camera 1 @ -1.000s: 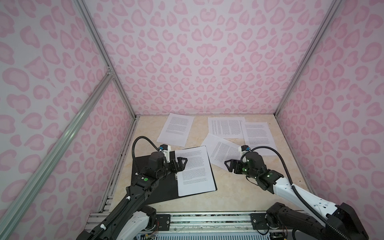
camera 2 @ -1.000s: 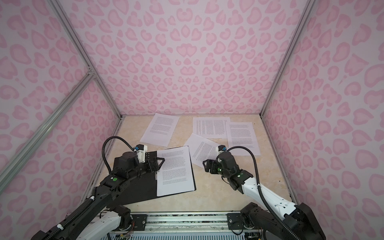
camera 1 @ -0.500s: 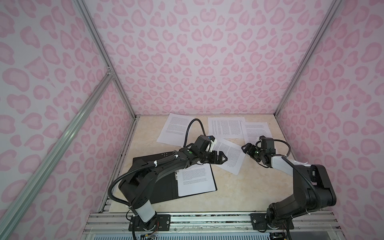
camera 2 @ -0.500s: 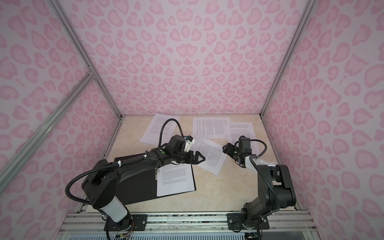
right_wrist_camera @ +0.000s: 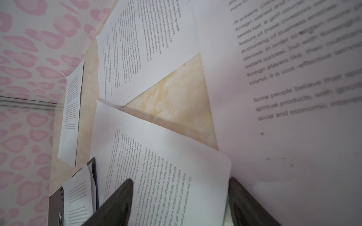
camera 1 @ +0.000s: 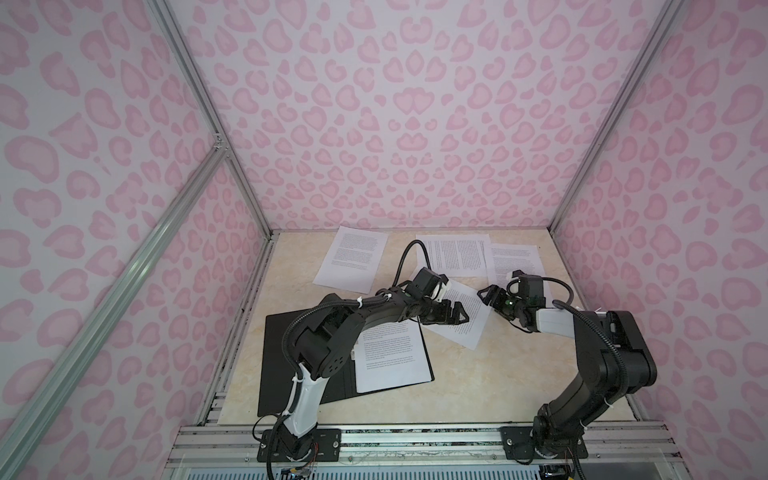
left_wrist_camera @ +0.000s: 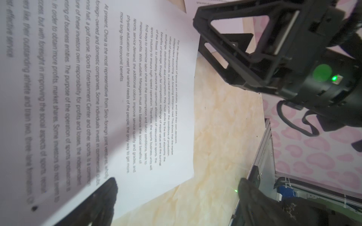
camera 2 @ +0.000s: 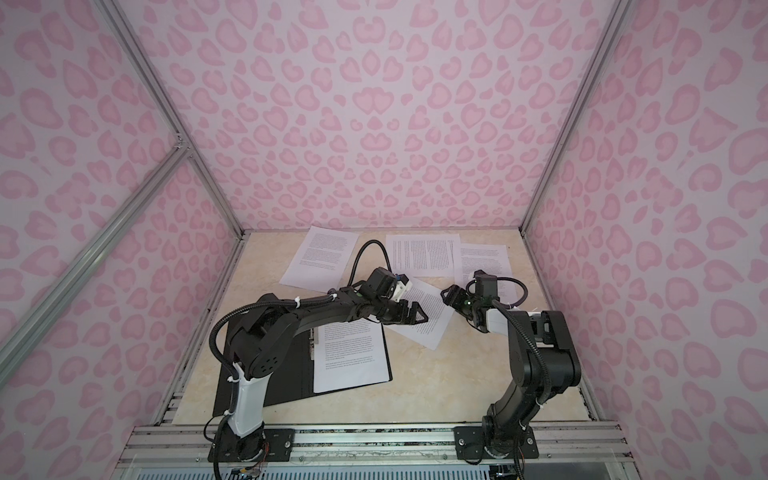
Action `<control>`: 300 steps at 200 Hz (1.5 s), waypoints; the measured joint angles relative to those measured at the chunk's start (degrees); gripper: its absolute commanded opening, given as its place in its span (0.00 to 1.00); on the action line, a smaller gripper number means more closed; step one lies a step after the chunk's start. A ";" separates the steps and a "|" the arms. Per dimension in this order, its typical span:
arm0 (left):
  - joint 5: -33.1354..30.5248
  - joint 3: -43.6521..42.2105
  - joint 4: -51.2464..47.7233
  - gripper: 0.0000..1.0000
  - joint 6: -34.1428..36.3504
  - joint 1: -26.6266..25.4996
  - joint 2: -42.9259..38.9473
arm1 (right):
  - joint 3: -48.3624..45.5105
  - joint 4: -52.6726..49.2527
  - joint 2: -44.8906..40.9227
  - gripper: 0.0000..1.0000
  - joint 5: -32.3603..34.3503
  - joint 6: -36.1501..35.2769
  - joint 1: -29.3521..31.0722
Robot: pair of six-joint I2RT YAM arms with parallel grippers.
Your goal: Put the files into the folder
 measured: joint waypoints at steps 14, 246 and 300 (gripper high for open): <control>0.52 0.42 -0.02 0.97 0.00 0.00 1.38 | -0.59 0.85 -0.07 0.75 -0.66 0.02 0.00; 5.86 -0.83 8.83 0.97 -0.85 0.35 4.33 | -10.25 19.45 0.20 0.81 -12.37 10.67 -2.89; 6.56 -0.87 9.70 0.97 -1.22 0.35 4.66 | -9.60 8.39 -8.83 0.90 -4.90 6.67 -3.41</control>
